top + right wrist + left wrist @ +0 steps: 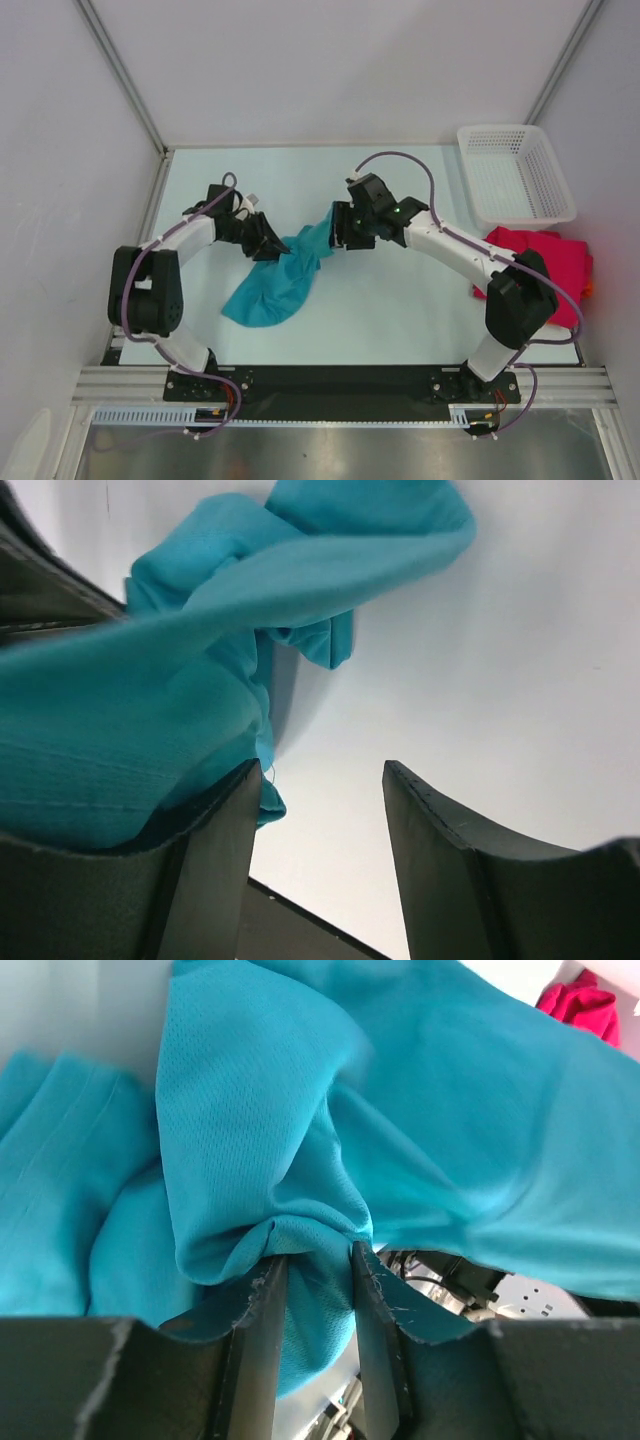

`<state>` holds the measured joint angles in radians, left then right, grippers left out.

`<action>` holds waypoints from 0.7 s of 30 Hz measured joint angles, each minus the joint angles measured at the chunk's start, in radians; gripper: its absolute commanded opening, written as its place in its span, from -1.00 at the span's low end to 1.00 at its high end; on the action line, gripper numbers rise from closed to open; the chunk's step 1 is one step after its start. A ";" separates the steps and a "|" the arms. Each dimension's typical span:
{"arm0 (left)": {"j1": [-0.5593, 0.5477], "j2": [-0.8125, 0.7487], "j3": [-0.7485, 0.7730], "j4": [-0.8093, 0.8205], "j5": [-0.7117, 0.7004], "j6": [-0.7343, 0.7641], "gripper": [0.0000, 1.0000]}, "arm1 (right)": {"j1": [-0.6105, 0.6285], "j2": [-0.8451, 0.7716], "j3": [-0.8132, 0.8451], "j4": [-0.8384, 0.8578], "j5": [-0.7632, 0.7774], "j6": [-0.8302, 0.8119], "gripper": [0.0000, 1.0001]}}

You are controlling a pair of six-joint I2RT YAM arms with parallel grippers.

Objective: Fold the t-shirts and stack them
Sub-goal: Flatten out the tshirt

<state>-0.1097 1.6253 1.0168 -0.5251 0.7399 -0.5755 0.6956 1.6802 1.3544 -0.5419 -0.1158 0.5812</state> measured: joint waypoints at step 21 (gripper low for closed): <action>-0.113 0.211 0.118 0.059 0.039 -0.026 -0.26 | -0.023 -0.101 -0.040 -0.074 0.127 -0.007 0.14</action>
<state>-0.2226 1.8362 1.1351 -0.4660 0.7792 -0.6010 0.6731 1.5791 1.3140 -0.6163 0.0113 0.5739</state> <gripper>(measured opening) 0.368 0.575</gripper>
